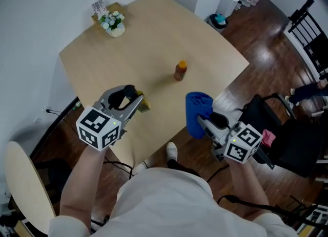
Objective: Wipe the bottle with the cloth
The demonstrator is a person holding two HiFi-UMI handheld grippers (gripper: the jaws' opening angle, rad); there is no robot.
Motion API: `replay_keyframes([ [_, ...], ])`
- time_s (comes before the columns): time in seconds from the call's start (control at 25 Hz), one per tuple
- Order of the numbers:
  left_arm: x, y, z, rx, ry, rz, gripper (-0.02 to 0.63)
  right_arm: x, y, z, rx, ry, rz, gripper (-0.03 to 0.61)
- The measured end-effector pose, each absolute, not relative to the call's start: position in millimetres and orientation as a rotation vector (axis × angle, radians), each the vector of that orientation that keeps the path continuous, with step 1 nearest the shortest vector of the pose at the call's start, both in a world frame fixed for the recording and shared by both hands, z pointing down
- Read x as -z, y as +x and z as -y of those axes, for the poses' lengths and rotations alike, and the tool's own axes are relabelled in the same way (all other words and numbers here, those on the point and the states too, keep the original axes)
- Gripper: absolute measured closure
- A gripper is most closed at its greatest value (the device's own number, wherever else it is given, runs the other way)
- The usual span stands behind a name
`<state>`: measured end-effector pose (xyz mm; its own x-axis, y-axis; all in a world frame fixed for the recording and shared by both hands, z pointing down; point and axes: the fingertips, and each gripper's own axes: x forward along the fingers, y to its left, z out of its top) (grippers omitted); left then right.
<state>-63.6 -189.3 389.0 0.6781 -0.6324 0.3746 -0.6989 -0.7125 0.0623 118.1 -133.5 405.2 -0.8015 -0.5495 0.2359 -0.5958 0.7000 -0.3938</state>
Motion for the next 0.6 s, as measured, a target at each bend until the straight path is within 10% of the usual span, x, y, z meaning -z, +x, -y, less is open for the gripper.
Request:
replay_keyframes([
  [0.6,-513,-47,265,-0.574,2.664,1.198,0.459,-417,142,137,-0.619,0.877,2.724,0.489],
])
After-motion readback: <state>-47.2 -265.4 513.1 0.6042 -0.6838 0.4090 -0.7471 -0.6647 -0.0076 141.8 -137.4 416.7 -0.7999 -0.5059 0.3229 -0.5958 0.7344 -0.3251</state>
